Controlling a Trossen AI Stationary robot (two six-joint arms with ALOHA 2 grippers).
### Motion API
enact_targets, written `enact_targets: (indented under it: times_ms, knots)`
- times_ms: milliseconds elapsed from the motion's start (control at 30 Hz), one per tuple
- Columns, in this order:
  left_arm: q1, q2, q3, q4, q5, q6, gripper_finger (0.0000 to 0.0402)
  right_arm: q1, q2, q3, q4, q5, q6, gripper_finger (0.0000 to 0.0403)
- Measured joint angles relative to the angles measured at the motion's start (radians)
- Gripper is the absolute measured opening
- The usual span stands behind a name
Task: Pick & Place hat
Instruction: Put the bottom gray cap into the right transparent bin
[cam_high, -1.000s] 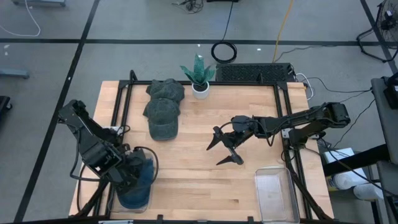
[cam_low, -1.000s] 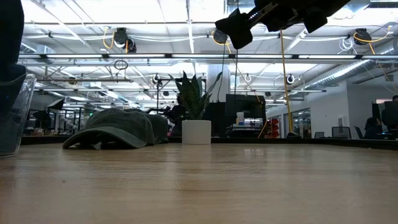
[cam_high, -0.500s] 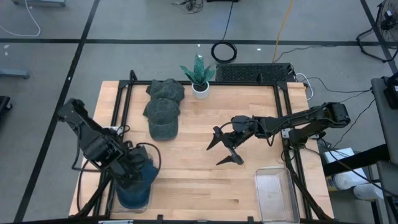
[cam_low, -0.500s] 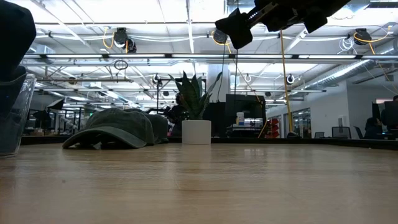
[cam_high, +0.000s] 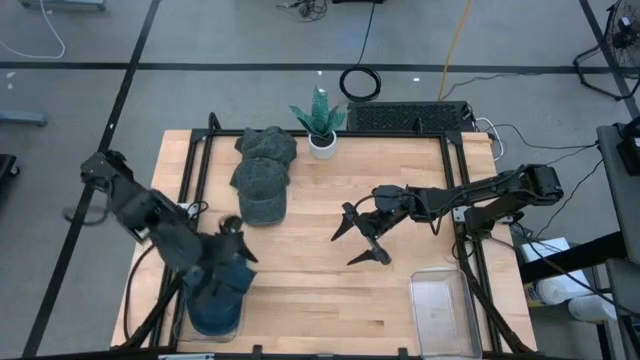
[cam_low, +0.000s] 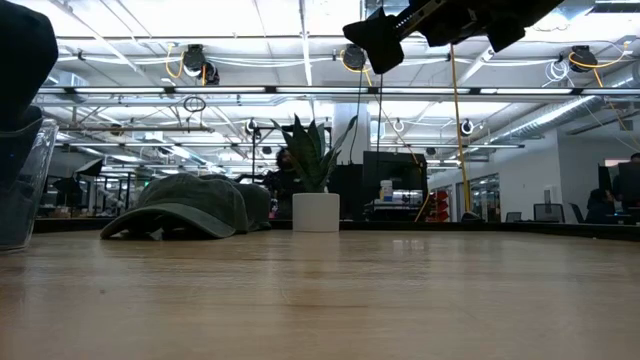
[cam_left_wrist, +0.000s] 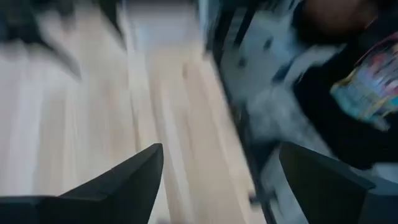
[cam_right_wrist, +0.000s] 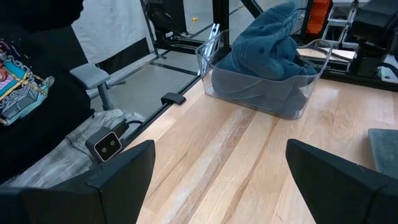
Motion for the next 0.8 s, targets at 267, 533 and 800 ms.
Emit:
enact_targets:
  times_ms: [267, 533, 800]
  knots:
    - [0.059, -0.162, 0.001, 0.205, -0.023, 0.344, 0.0315, 0.000, 0.000, 0.000, 0.006, 0.052, -0.054, 0.0348]
    - [0.091, -0.260, 0.001, 0.279, -0.069, 0.432, 0.0328, -0.025, -0.149, 0.000, -0.036, 0.311, 0.042, 0.0348]
    - [0.162, -0.383, -0.148, 0.273, -0.161, 0.410, 0.0316, -0.041, -0.460, -0.056, -0.199, 0.315, -0.034, 0.0348]
